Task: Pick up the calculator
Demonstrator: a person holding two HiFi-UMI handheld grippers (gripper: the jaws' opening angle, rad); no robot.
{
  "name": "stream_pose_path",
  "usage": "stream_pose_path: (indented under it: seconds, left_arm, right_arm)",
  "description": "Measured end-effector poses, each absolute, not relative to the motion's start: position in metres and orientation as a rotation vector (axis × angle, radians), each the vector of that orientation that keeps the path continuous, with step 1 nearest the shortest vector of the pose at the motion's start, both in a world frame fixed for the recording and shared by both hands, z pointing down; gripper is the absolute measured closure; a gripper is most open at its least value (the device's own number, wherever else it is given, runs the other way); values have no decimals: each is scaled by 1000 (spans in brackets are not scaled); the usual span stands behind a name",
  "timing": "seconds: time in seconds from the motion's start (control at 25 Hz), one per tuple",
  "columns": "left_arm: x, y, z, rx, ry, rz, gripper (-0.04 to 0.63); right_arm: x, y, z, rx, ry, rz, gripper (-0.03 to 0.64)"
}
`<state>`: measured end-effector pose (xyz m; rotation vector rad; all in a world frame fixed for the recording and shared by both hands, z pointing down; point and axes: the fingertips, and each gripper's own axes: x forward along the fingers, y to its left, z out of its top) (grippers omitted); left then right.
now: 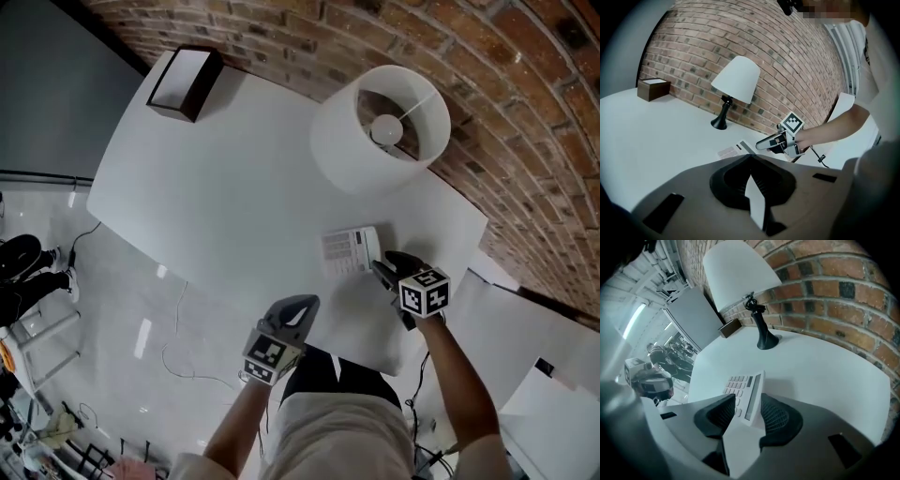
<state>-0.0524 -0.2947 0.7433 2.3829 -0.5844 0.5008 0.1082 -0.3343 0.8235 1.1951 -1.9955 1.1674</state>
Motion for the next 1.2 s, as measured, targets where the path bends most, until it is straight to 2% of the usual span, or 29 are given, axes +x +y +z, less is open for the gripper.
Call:
stream_pose_path:
  seconds: [0.68,1.0,1.2]
  left_arm:
    - [-59,-292,783,2290,-637,521,583]
    - [-61,-293,786,2275,-656,516,583]
    - [-64,-289,790,2268,-653,529,583]
  right_arm:
    - [90,-356,882,1036,-2003,1597,421]
    - [81,-356,884,948,-1996,1961,482]
    - [78,-352,887,954,-1932,2076,494]
